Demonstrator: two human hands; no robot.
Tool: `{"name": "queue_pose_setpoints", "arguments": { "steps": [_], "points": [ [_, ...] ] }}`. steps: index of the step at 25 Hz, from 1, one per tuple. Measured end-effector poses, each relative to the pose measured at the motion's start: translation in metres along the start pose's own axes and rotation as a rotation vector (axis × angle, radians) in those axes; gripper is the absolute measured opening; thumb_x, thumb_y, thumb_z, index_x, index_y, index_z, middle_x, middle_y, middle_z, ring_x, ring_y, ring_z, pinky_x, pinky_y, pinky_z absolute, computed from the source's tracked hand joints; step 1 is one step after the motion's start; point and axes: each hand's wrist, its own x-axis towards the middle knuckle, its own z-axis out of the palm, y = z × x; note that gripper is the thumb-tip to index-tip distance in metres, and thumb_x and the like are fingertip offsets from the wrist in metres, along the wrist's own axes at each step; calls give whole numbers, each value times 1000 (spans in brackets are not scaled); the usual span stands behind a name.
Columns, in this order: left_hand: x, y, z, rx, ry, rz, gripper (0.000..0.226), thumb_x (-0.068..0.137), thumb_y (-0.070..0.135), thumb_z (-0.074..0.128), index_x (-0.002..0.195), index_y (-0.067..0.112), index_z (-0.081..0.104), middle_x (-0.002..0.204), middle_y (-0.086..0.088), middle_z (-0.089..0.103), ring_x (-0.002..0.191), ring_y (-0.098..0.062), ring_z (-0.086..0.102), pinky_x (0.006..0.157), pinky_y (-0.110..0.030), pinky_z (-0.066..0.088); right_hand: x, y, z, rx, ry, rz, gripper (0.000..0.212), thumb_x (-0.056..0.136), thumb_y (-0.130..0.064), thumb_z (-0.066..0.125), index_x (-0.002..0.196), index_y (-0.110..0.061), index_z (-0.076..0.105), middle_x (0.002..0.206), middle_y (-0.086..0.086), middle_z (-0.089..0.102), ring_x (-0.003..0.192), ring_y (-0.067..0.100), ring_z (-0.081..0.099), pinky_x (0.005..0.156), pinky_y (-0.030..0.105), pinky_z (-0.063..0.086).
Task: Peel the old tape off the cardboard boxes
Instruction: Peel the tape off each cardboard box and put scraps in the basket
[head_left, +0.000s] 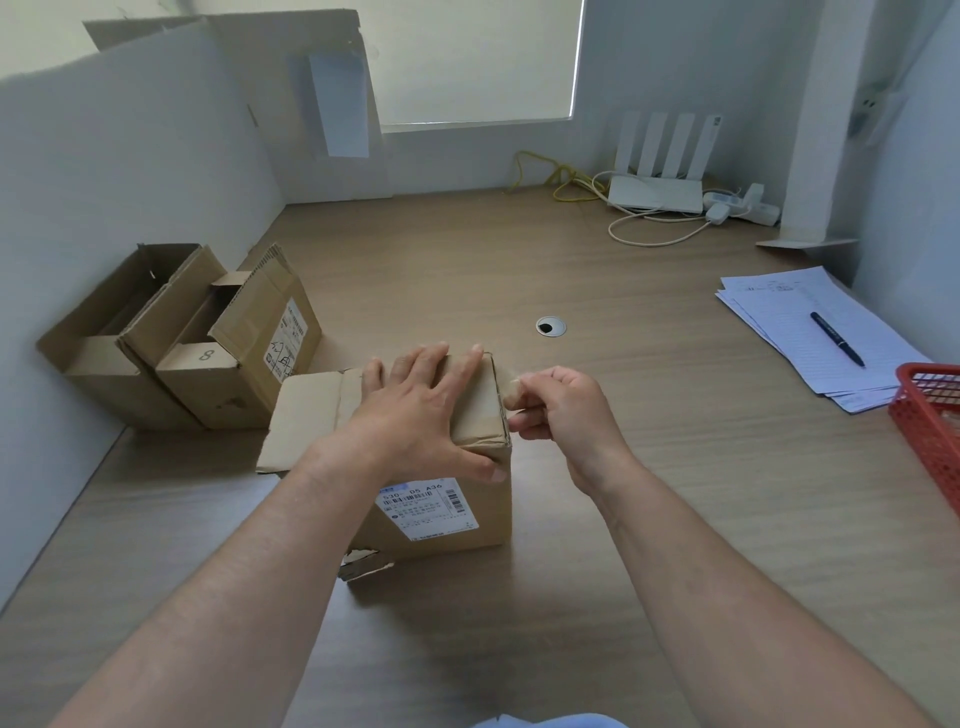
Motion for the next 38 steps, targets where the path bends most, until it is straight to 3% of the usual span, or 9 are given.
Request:
{"name": "queue_pose_setpoints", "arguments": {
  "steps": [7, 9, 12, 14, 20, 26, 31, 35, 38],
  "points": [
    [4, 11, -9, 64, -53, -42, 119, 44, 92, 52, 140, 57, -8, 147, -5, 14, 139, -28, 9, 109, -65, 6, 1, 4, 3, -37, 7, 3, 33, 81, -36, 65, 92, -7, 53, 78, 7, 64, 47, 13, 56, 61, 31, 53],
    [3, 14, -10, 71, -41, -50, 116, 45, 89, 56, 140, 54, -1, 144, -8, 17, 138, -29, 12, 108, -65, 11, 3, 4, 3, -119, 64, -33, 26, 81, -26, 69, 93, -12, 51, 75, 7, 65, 46, 12, 58, 61, 33, 54],
    [2, 18, -12, 101, -7, -57, 107, 48, 87, 58, 136, 53, 9, 138, -8, 25, 133, -28, 22, 103, -65, 22, 6, 5, 4, -61, 86, -54, 8, 84, -2, 57, 87, -9, 55, 67, 7, 63, 46, 11, 58, 56, 30, 55],
    [0, 18, -14, 105, 17, -49, 100, 49, 86, 58, 133, 53, 15, 133, -6, 29, 129, -27, 27, 100, -63, 28, 5, 6, 5, -14, 85, -35, 12, 84, 5, 51, 84, -6, 57, 67, 8, 61, 47, 11, 59, 50, 24, 53],
    [-4, 18, -17, 120, 99, 37, 81, 53, 81, 61, 120, 44, 35, 108, 1, 27, 104, -20, 34, 86, -48, 43, 2, 7, 9, 100, 81, 45, 17, 85, 8, 47, 83, -9, 52, 75, 16, 62, 42, 14, 59, 48, 24, 51],
    [-15, 12, -20, 80, 174, 103, 75, 56, 79, 61, 118, 43, 39, 110, 1, 30, 98, -17, 34, 80, -36, 43, 0, 9, 9, 251, 77, 113, 20, 85, 7, 45, 95, -8, 52, 72, 15, 62, 42, 18, 58, 53, 27, 56],
    [-30, 2, -28, -297, 482, 130, 75, 50, 75, 64, 114, 40, 49, 113, 1, 34, 104, -15, 40, 85, -23, 35, -1, -17, 7, 217, 50, -72, 17, 81, 3, 58, 91, -11, 59, 63, 4, 65, 48, 9, 57, 50, 19, 48],
    [-34, 4, -1, -638, 671, 170, 71, 51, 64, 70, 111, 34, 46, 115, -2, 35, 107, 2, 37, 90, 0, 28, -3, -38, 6, -40, 21, -303, 14, 82, -4, 64, 89, -16, 60, 59, -4, 65, 58, 6, 61, 59, 23, 52],
    [-41, 2, 37, -793, 696, 166, 72, 52, 55, 74, 112, 31, 43, 121, -11, 37, 116, -12, 41, 101, -19, 37, -13, -29, 13, -199, -12, -278, 17, 81, -4, 65, 86, -19, 59, 63, 1, 67, 66, 13, 65, 73, 37, 56]
  ]
}}
